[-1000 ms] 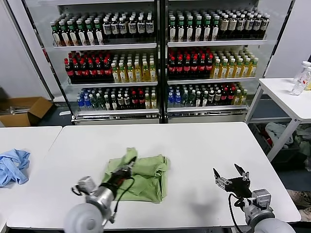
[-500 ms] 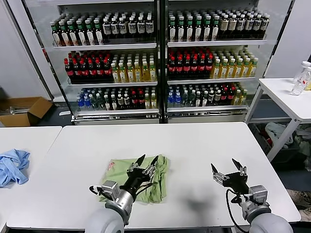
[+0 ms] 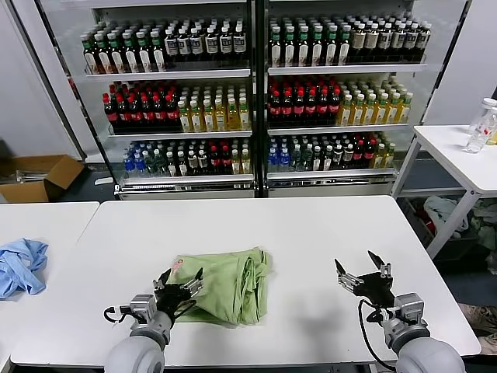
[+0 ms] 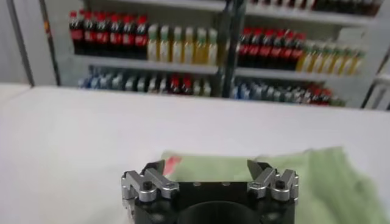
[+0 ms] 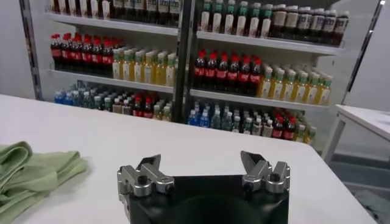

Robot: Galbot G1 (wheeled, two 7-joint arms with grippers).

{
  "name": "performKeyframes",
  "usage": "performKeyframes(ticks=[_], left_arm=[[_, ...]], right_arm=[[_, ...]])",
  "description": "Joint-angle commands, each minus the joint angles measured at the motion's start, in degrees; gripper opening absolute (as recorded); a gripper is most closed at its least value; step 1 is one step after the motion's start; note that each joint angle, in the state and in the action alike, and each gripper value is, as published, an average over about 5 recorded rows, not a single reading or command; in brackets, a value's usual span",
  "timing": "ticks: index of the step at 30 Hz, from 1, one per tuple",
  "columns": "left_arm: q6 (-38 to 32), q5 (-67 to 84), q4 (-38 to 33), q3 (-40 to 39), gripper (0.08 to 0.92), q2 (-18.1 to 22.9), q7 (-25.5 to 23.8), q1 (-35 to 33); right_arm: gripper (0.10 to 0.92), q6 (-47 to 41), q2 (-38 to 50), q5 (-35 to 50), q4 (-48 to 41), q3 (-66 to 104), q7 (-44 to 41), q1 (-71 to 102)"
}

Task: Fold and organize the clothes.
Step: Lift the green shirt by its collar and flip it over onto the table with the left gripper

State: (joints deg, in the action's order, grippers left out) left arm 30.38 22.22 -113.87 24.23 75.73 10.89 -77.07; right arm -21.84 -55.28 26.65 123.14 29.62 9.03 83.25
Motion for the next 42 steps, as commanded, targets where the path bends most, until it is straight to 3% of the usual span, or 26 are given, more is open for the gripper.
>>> performKeyframes(ticks=[1, 5, 11, 24, 36, 42], left_arm=[[2.8, 1.7, 6.7, 4.2, 0.823, -1.5, 0.8, 0.2], [2.9, 1.9, 6.8, 4.3, 0.823, -1.7, 1.1, -0.3], [2.9, 10.6, 3.5, 4.0, 0.795, -1.3, -2.1, -2.9], [2.8, 27.1, 2.4, 7.9, 0.445, -0.7, -6.0, -2.1], [3.0, 50.9, 0.6, 21.6, 0.115, 2.1, -5.2, -2.3], [3.0, 53.4, -1.2, 29.3, 0.094, -0.3, -4.3, -2.4]], right_arm=[[0.823, 0.1, 0.0, 0.3, 0.8, 1.3, 0.0, 1.0], [0.823, 0.1, 0.0, 0.3, 1.7, 1.8, -0.1, 2.0], [0.823, 0.1, -0.1, 0.3, 2.8, 2.5, 0.0, 3.0], [0.823, 0.3, -0.3, 0.2, 5.3, 4.3, 0.1, 5.9], [0.823, 0.1, 0.2, 1.0, 7.0, 6.0, 0.4, 7.7], [0.823, 0.1, 0.5, 1.8, 7.0, 6.0, 0.6, 7.1]])
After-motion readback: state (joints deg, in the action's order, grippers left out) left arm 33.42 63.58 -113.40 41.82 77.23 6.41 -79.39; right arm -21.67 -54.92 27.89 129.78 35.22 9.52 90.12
